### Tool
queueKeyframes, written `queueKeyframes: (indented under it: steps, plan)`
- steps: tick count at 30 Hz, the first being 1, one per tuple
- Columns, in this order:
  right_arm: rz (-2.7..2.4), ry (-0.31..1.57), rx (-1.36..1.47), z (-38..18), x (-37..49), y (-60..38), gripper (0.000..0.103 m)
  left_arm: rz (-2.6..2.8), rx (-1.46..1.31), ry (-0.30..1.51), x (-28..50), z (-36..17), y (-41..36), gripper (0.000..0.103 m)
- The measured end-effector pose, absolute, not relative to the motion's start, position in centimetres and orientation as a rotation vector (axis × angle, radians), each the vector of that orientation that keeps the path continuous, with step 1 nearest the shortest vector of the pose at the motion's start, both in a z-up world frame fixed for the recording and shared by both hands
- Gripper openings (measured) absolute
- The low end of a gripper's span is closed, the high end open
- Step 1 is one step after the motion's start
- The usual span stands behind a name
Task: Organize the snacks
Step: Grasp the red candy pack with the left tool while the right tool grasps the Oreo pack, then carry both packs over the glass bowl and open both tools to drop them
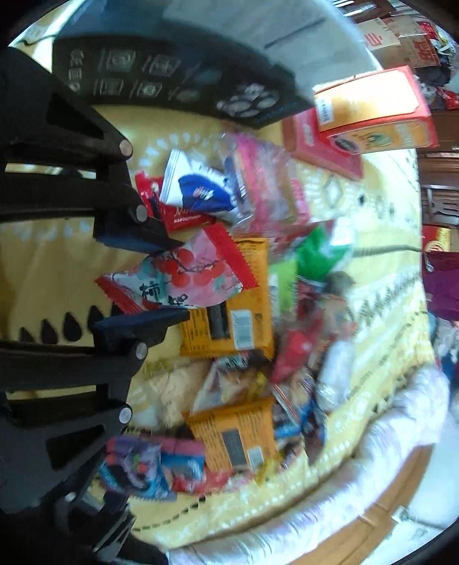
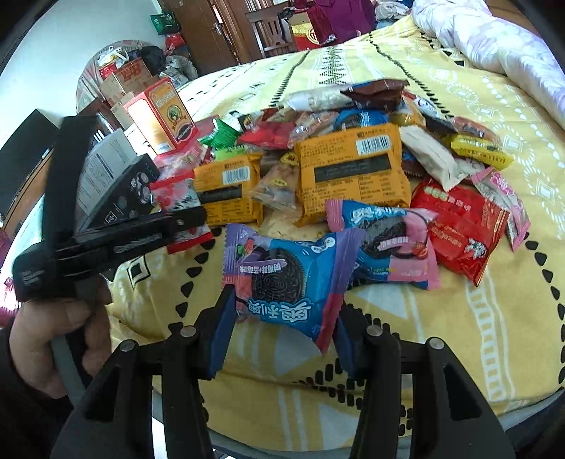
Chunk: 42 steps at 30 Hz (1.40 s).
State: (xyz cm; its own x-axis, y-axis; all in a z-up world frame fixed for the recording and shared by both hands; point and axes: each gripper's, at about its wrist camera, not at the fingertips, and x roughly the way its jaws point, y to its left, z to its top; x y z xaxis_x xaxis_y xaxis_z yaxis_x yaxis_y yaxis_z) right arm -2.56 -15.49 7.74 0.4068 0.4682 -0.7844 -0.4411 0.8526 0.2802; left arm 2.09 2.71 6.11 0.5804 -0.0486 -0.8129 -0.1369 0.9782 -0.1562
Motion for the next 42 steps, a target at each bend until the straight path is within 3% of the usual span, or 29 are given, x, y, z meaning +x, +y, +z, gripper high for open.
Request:
queueKeyframes:
  steps: [12, 18, 29, 42]
  plan:
    - [0.588, 0.889, -0.004, 13.1, -2.3, -14.0, 0.053, 0.053, -0.208, 0.81, -1.2, 14.0, 4.7, 0.029]
    - [0.638, 0.815, -0.035, 17.3, -1.7, -11.2, 0.053, 0.188, -0.197, 0.735, -3.7, 17.7, 9.3, 0.029]
    - [0.901, 0.68, -0.169, 25.3, -4.6, 3.5, 0.053, 0.501, -0.255, 0.608, -11.4, 22.3, 20.9, 0.029]
    - [1.142, 0.587, -0.33, 29.5, -10.8, 21.6, 0.053, 0.702, -0.378, 0.574, -16.4, 21.2, 29.3, 0.029]
